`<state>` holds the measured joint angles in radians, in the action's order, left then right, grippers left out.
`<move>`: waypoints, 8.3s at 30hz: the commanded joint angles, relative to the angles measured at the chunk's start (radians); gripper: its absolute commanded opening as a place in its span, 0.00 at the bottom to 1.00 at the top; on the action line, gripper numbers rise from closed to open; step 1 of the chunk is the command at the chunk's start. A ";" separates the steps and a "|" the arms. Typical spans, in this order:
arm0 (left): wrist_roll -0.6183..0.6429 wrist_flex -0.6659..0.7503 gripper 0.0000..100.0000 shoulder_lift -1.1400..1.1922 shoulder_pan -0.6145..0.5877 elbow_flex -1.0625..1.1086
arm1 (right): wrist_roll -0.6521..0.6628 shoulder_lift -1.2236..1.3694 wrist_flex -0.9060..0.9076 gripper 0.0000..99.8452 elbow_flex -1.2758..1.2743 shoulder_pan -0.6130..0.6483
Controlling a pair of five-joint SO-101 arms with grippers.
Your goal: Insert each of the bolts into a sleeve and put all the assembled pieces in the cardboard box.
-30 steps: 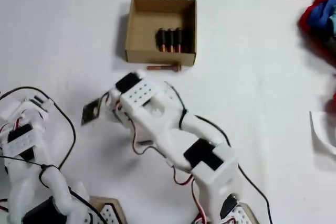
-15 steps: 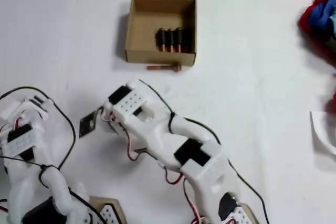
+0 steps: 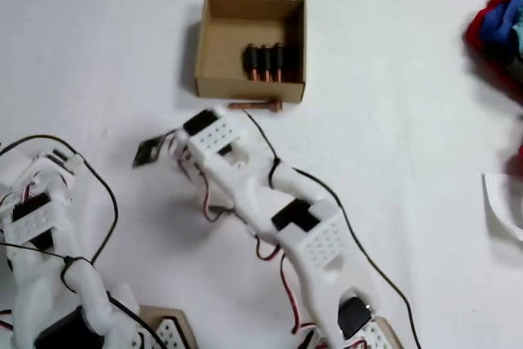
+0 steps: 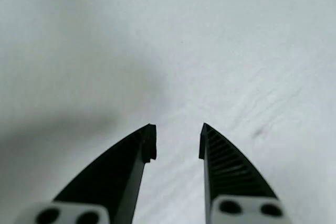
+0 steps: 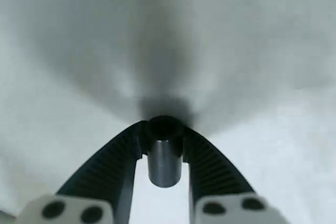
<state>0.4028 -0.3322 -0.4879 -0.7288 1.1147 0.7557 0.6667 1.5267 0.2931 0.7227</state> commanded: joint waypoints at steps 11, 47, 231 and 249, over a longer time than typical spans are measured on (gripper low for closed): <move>0.005 0.011 0.15 -0.031 -0.011 -0.048 | -0.155 0.001 0.016 0.22 0.100 -0.133; 0.005 0.009 0.15 -0.029 -0.008 -0.048 | -0.157 0.147 0.036 0.03 0.107 -0.177; -1.396 -1.453 0.02 1.817 1.177 -2.664 | -0.516 -0.854 -0.944 0.02 -1.178 -0.848; -1.310 -1.332 0.19 1.745 1.071 -2.660 | -0.516 -0.854 -0.944 0.02 -1.178 -0.848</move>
<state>-0.9122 -1.7008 1.2566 0.3728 -1.5321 0.2493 -0.1481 0.5953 -0.8976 -0.1166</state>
